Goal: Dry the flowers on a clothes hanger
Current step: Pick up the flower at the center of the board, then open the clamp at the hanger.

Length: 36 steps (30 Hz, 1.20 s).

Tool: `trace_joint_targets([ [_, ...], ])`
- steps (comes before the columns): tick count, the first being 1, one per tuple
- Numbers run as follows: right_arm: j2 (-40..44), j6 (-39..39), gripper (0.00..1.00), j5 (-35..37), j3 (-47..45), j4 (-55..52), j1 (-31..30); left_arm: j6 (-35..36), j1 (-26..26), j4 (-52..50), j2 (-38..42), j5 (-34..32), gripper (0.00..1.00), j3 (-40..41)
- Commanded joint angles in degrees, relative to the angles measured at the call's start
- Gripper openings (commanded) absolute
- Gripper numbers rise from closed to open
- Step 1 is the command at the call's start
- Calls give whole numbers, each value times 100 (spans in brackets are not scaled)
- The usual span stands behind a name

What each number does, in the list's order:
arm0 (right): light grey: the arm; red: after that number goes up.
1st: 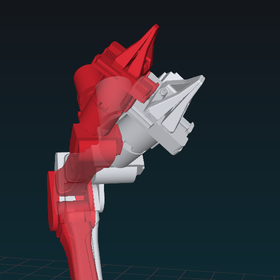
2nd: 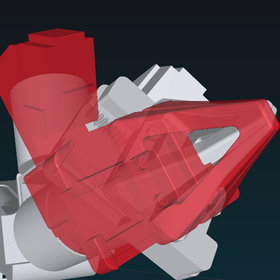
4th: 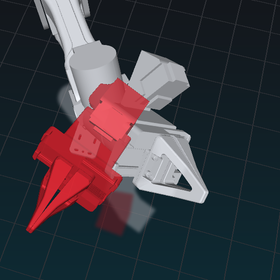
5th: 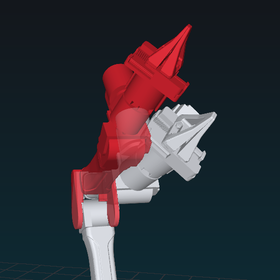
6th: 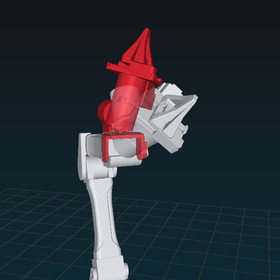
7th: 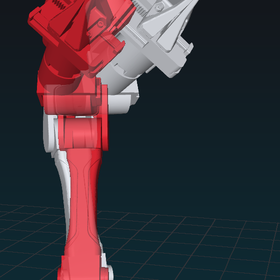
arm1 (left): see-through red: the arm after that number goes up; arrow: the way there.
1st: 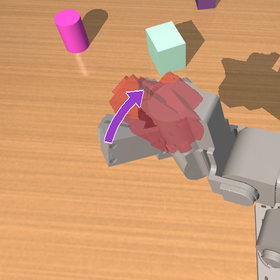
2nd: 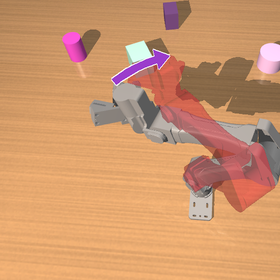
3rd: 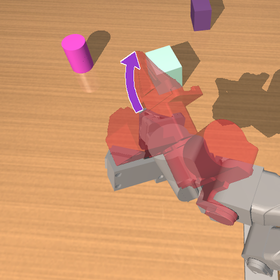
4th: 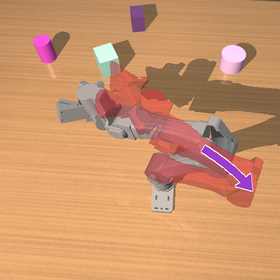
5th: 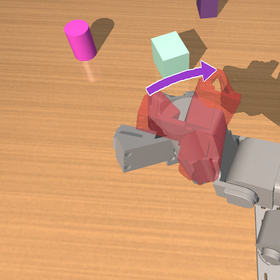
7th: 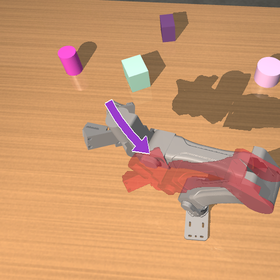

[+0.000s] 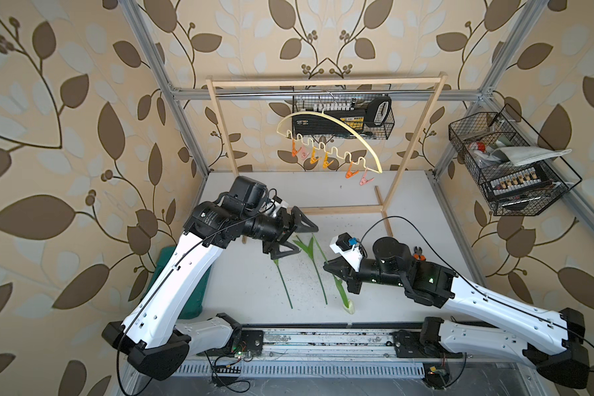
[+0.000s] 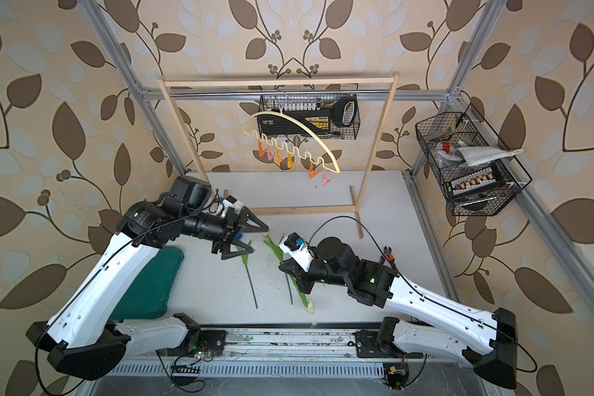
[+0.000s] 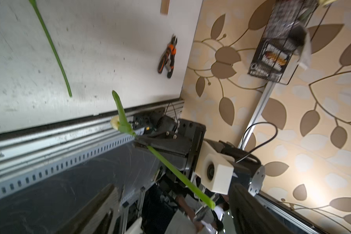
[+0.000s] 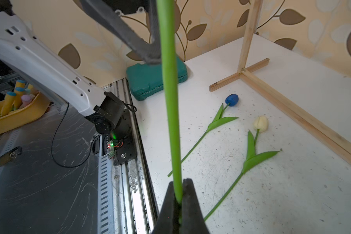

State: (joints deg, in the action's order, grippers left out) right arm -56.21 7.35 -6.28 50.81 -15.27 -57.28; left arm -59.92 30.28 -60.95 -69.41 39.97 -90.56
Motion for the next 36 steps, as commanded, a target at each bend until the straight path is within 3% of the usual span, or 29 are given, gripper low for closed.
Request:
trace_joint_targets([
  [1, 295, 495, 0, 703, 237, -397, 539, 1101, -40, 1236, 198, -1126, 89, -97],
  [4, 596, 1140, 0, 194, 16, -518, 1629, 1834, -18, 2050, 217, -2055, 84, 363],
  [8, 891, 1787, 0, -730, -440, -445, 2992, 2914, 354, 2117, -306, -3151, 81, 69],
  [14, 831, 2482, 0, -1715, -961, 163, 3887, 3975, 1440, 2838, -989, -4598, 83, -260],
  [17, 665, 2650, 0, -2011, -967, 203, 4166, 4154, 1585, 3035, -1491, -4629, 82, -530],
  [23, 102, 2807, 0, -2804, -975, 368, 4681, 4559, 1697, 4273, -1752, -4302, 82, -312],
  [26, -73, 2815, 0, -3052, -994, 557, 4734, 4703, 1700, 4345, -2084, -4144, 81, -663],
  [32, -208, 2596, 0, -3028, -775, 348, 4777, 4966, 1767, 4301, -2680, -4029, 80, -1332],
  [36, -215, 2535, 0, -3100, -724, 279, 4837, 5239, 1915, 4507, -2719, -4183, 80, -1248],
])
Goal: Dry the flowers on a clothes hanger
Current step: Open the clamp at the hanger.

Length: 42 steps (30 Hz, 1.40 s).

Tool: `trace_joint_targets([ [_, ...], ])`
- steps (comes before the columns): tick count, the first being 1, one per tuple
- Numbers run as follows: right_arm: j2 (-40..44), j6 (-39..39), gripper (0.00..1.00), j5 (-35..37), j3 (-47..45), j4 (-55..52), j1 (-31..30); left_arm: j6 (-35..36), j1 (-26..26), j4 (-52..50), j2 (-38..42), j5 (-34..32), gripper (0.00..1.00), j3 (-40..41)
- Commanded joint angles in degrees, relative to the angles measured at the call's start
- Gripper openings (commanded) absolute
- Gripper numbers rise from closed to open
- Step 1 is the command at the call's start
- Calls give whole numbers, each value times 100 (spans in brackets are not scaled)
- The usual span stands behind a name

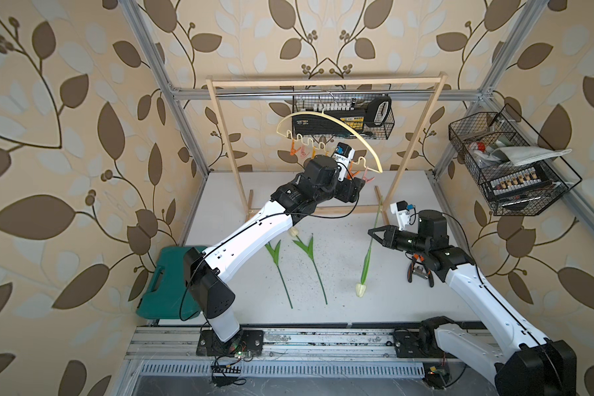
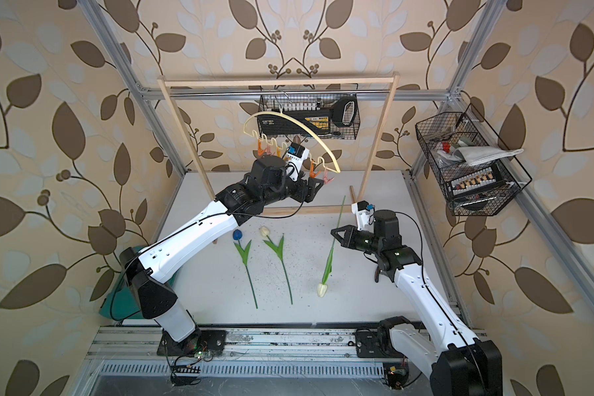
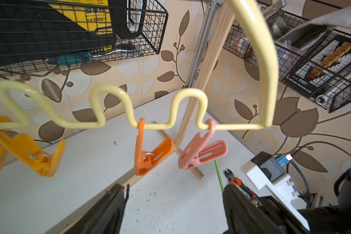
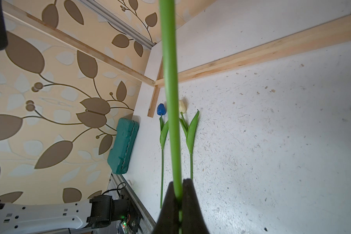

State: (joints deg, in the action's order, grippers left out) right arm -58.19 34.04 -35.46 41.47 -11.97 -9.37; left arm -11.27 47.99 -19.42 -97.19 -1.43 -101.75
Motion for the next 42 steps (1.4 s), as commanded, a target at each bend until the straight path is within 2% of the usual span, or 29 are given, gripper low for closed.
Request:
trace_joint_targets([
  [1, -17, -143, 0, -197, 211, -56, 64, 454, 196, 409, 68, -105, 80, -86],
  [7, -8, -153, 0, -273, 155, -34, 102, 1014, 552, 595, -17, -615, 81, -28],
  [13, 86, -135, 0, -339, 150, -58, 127, 1098, 559, 398, -294, -919, 82, -327],
  [42, 367, -319, 0, -501, 473, -552, 204, 1597, 547, 358, -986, -1510, 83, -1161],
])
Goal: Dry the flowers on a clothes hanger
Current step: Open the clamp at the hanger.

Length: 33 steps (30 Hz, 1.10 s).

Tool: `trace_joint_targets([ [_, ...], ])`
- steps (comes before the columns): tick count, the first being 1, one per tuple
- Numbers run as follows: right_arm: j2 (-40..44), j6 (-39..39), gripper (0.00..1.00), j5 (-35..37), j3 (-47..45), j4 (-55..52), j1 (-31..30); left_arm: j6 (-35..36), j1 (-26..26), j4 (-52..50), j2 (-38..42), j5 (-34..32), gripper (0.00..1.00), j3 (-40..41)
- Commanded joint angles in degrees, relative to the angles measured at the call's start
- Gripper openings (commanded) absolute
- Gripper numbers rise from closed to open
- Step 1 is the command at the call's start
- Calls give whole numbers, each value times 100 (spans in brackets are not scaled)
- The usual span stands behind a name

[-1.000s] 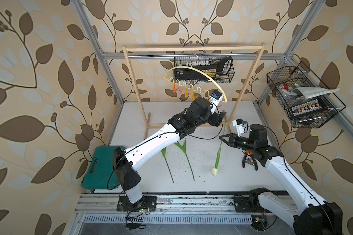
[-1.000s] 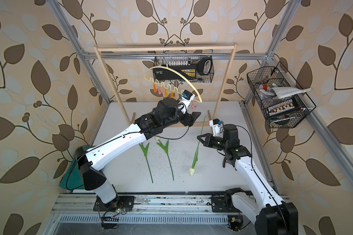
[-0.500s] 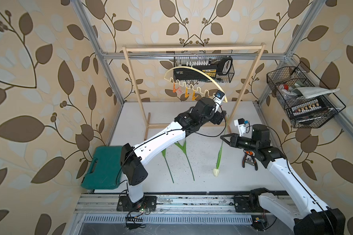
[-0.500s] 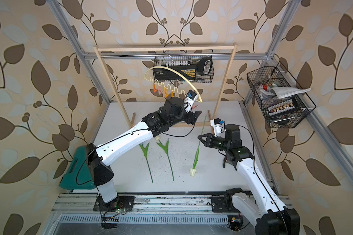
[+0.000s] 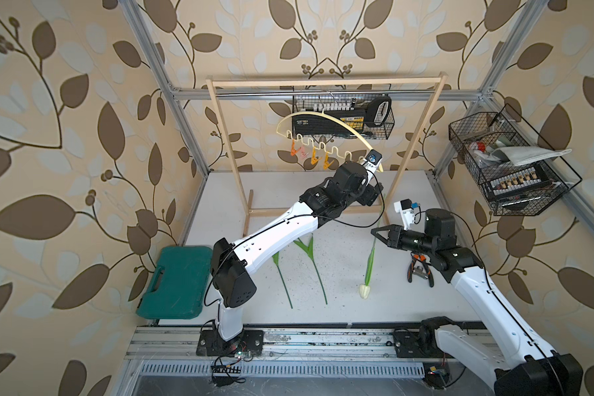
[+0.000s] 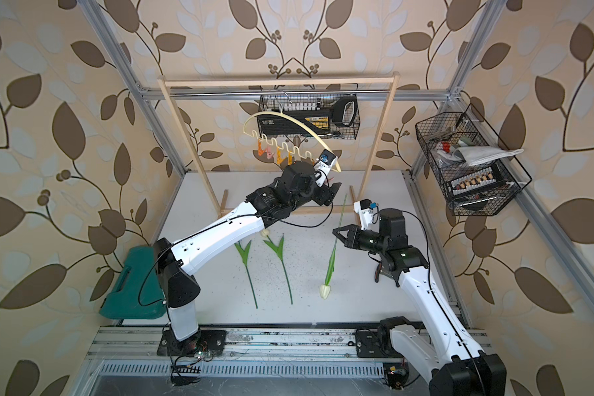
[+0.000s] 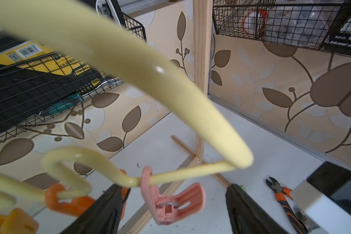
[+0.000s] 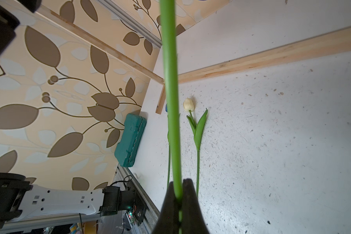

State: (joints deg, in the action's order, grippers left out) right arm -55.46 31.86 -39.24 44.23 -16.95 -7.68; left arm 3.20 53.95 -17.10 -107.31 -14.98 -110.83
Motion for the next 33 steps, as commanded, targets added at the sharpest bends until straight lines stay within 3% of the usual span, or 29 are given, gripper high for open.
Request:
trace_joint_targets([
  [1, 97, -101, 0, -134, 200, -54, 39, 156, -56, 152, 17, -184, 83, -247],
  [23, 125, -48, 0, -316, 244, -41, 39, 67, -157, 436, -71, -439, 72, -299],
  [33, 110, -48, 0, -365, 244, -32, 39, 25, -157, 412, -70, -431, 62, -351],
])
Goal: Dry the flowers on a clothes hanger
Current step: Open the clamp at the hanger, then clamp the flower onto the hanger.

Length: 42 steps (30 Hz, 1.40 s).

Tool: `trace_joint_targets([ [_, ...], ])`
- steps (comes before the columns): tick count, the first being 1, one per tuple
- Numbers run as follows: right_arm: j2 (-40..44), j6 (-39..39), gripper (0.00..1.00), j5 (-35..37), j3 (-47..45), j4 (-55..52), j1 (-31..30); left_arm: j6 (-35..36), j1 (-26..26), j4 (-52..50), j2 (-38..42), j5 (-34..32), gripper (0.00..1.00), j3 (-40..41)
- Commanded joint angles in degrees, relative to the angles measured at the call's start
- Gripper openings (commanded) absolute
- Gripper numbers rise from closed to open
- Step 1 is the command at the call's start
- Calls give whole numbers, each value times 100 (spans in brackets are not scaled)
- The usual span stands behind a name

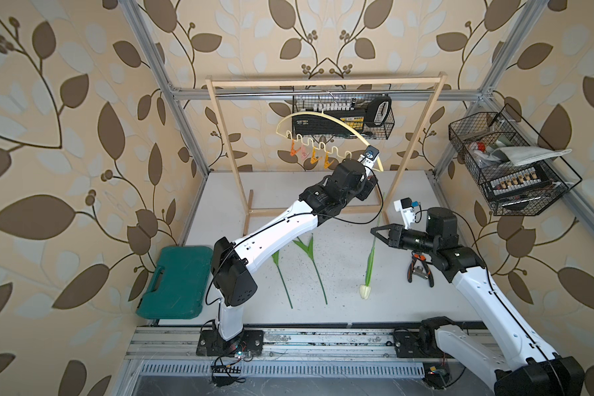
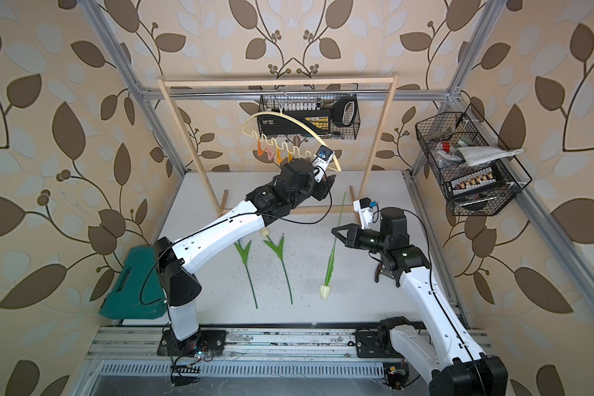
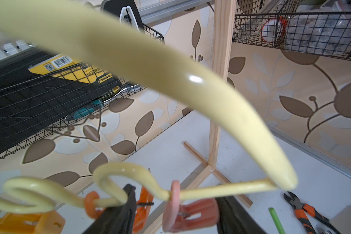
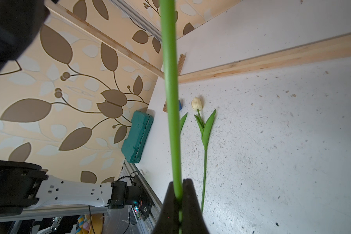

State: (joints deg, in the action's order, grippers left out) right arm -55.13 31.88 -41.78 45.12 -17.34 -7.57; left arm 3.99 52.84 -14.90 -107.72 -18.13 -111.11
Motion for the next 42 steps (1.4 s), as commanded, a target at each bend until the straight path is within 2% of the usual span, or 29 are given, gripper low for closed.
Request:
trace_joint_targets([
  [1, 77, -50, 0, -120, 155, 11, 28, -69, -46, 182, -26, -117, 62, -330],
  [20, -34, 261, 0, -275, 173, 414, 12, -547, -46, -109, 135, 53, 45, -331],
  [27, -263, 636, 0, -313, 135, 909, -56, -925, -46, -292, 241, 168, 31, -332],
  [38, -524, 706, 0, 14, 262, 1048, -473, -1026, -52, -297, 372, 106, 28, -319],
  [42, -827, 980, 0, -20, 335, 1484, -607, -1294, -85, -374, 414, 204, 28, -436],
])
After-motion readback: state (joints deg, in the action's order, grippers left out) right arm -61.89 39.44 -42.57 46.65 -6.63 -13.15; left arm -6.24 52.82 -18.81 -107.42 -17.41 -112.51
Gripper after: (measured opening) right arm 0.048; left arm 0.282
